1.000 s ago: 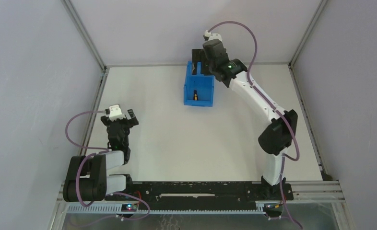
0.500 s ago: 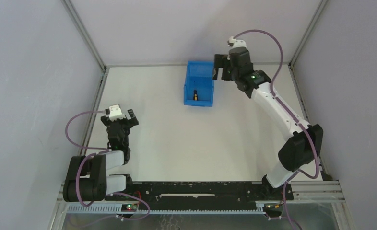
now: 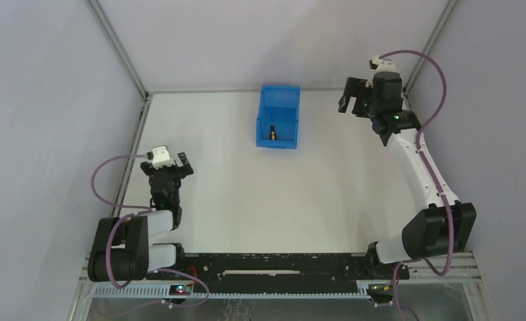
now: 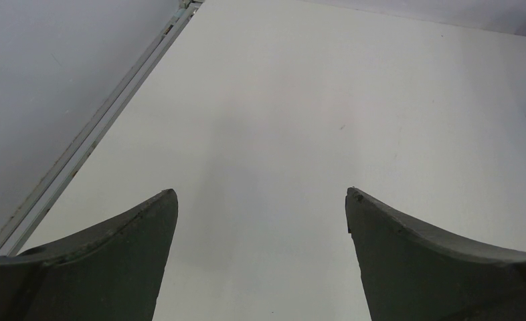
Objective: Put the screwdriver in the bin
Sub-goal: Reset both arms
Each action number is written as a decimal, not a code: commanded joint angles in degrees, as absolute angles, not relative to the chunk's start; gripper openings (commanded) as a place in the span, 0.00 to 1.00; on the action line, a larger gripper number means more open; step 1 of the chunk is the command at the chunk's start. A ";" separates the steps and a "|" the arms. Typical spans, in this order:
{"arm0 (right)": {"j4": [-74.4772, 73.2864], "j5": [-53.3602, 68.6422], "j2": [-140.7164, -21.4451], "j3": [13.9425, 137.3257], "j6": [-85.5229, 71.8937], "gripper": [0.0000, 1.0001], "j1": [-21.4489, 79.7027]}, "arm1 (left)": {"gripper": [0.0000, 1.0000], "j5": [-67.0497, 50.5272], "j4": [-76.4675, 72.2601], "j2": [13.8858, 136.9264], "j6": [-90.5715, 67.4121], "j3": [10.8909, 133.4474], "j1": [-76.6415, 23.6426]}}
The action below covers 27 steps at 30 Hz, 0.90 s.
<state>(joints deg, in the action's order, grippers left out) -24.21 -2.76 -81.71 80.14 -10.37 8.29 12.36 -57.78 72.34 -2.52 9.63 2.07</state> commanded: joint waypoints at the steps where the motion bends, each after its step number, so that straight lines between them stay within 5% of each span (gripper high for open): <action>1: -24.38 -0.75 -79.10 80.16 -6.41 1.00 4.90 | 1.00 13.07 -59.75 71.98 -1.41 11.28 2.33; 27: -24.35 -1.79 -74.69 80.35 -3.95 1.00 2.98 | 1.00 13.06 -59.70 71.94 -1.41 11.29 2.37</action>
<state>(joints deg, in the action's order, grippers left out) -25.47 -1.21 -76.38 80.07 -4.73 2.61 12.36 -57.78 72.34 -2.52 9.63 2.07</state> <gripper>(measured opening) 0.993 0.996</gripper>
